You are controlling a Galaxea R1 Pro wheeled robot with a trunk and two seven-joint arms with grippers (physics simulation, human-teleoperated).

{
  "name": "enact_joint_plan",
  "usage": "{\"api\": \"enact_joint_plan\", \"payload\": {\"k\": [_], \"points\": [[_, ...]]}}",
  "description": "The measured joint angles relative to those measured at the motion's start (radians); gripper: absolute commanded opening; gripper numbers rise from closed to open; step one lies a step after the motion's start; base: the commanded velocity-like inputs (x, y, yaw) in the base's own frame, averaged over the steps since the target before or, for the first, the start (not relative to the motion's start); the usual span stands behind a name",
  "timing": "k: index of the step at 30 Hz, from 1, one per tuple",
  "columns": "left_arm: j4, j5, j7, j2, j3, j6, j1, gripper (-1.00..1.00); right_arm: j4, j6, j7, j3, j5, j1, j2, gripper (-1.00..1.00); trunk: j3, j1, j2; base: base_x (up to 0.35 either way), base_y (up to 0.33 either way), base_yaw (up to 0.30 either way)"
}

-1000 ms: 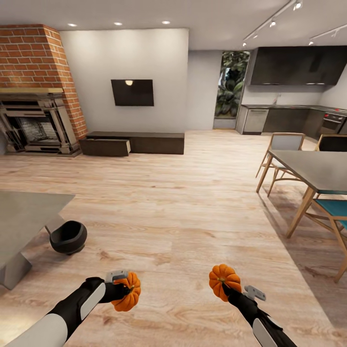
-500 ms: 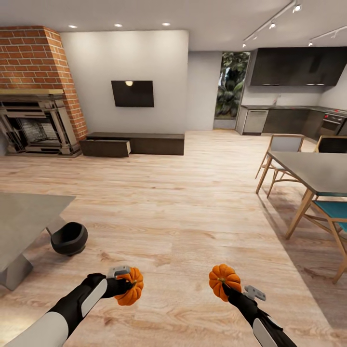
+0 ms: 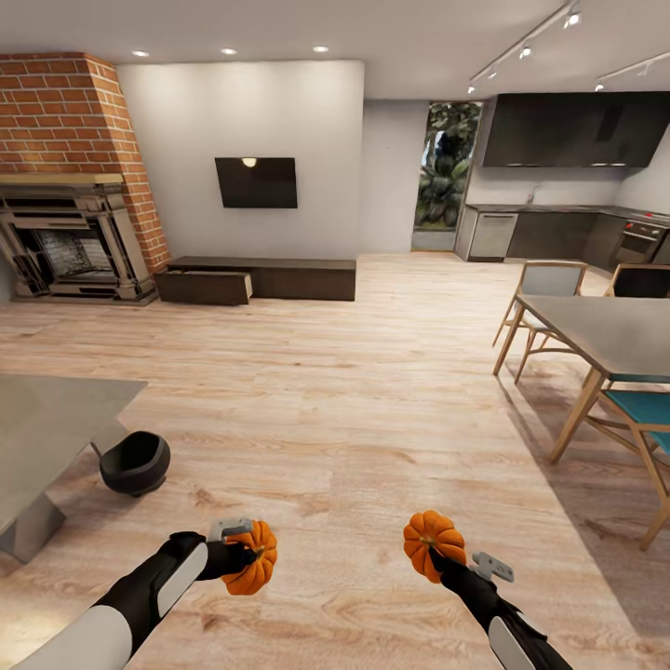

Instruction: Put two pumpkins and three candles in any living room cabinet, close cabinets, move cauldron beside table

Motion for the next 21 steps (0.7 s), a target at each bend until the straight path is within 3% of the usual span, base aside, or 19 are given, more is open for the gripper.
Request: {"api": "enact_joint_plan", "payload": {"k": [3, 8, 21], "points": [[-0.003, -0.002, -0.002, 0.005, -0.017, 0.001, 0.001, -1.00, 0.007, 0.000, 0.009, 0.000, 0.001, 0.000, 0.000, -1.00, 0.000, 0.000, 0.000, 0.195, 0.000, 0.000], [-0.006, -0.001, -0.004, 0.002, 0.009, 0.002, 0.000, -1.00, 0.013, 0.004, -0.012, 0.000, 0.004, -0.001, 0.002, -1.00, 0.000, 0.000, 0.000, 0.307, 0.000, 0.000], [-0.006, -0.003, -0.003, 0.000, 0.013, 0.001, 0.000, -1.00, 0.014, 0.005, -0.014, 0.000, 0.005, -0.001, 0.002, -1.00, 0.000, 0.000, 0.000, 0.328, 0.000, 0.000]]}}
